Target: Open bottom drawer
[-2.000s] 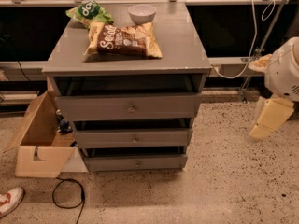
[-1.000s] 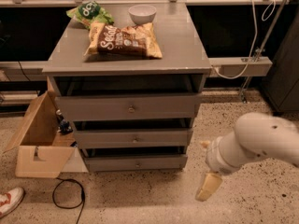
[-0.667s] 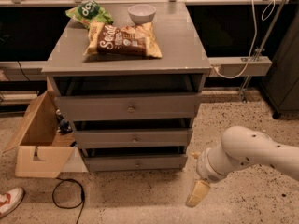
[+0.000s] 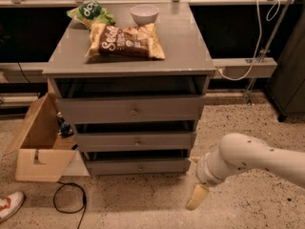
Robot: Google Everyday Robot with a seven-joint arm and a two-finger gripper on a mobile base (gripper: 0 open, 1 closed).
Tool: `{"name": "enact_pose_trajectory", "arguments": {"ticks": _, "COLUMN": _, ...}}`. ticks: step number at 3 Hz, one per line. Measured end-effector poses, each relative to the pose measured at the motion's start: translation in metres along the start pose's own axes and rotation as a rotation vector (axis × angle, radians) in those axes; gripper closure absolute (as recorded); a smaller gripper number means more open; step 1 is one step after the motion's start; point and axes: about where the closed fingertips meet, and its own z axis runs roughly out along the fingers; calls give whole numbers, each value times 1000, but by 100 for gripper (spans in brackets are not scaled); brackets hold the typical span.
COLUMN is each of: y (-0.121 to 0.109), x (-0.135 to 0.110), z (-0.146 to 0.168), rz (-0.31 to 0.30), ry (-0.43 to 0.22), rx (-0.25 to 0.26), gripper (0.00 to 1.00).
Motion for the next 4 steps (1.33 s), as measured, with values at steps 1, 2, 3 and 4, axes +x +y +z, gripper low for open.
{"name": "enact_pose_trajectory", "arguments": {"ticks": 1, "y": -44, "x": 2, "z": 88, "rz": -62, "ry": 3, "rx": 31, "gripper": 0}}
{"name": "enact_pose_trajectory", "arguments": {"ticks": 2, "y": -73, "x": -1, "z": 168, "rz": -112, "ry": -4, "rx": 36, "gripper": 0}}
{"name": "enact_pose_trajectory", "arguments": {"ticks": 3, "y": -90, "x": -2, "z": 242, "rz": -131, "ry": -18, "rx": 8, "gripper": 0}}
{"name": "enact_pose_trajectory", "arguments": {"ticks": 4, "y": -90, "x": -2, "z": 243, "rz": -131, "ry": -18, "rx": 8, "gripper": 0}}
